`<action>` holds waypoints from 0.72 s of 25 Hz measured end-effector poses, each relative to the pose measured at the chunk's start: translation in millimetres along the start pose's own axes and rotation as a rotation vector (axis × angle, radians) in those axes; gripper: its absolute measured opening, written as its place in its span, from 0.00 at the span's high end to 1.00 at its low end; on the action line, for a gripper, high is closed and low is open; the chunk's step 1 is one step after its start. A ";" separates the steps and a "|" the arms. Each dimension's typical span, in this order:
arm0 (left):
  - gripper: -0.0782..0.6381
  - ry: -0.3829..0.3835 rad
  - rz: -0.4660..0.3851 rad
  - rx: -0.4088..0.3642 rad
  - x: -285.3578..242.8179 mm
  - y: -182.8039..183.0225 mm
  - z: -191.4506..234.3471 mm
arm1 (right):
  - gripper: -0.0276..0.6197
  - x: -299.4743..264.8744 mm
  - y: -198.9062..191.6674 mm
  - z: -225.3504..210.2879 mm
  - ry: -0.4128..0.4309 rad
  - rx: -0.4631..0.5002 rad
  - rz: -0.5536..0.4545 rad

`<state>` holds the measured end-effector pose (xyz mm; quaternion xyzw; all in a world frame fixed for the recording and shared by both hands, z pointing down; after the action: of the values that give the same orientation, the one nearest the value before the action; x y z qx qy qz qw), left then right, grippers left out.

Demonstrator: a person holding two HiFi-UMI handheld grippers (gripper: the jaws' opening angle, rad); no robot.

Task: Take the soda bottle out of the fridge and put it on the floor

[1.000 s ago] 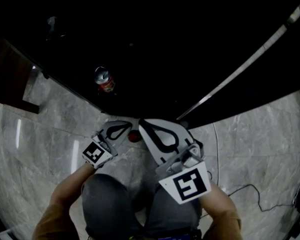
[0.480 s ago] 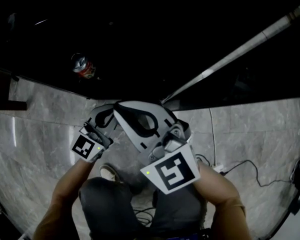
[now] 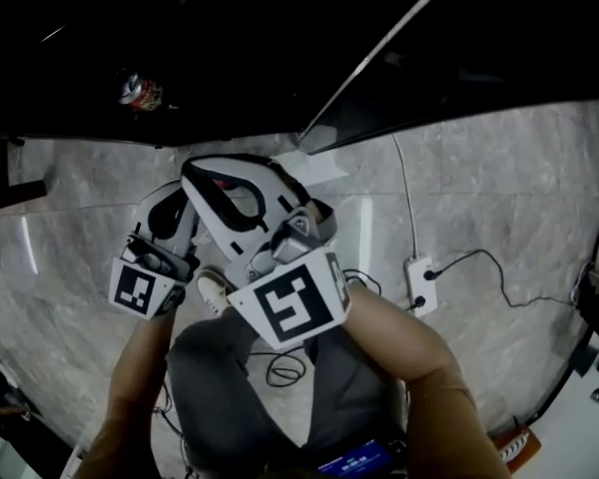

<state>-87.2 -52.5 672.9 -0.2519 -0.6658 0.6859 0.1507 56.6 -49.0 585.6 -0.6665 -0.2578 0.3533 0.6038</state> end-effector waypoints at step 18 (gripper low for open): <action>0.89 0.018 0.077 -0.019 60.2 197.2 -31.0 | 0.95 85.3 162.0 3.1 -0.083 -0.020 0.150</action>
<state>-94.7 -7.3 469.5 -0.2851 -0.6608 0.6825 0.1277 93.4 -3.7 412.1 -0.6749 -0.2353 0.4222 0.5575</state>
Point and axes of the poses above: the fingertips, and each gripper's own axes: x backward along the fingers, z to its left, y out of its top, the point moved 9 cm from there along x, backward along the fingers, and after that the axes turned 7 degrees about -x, right-handed, at the moved point
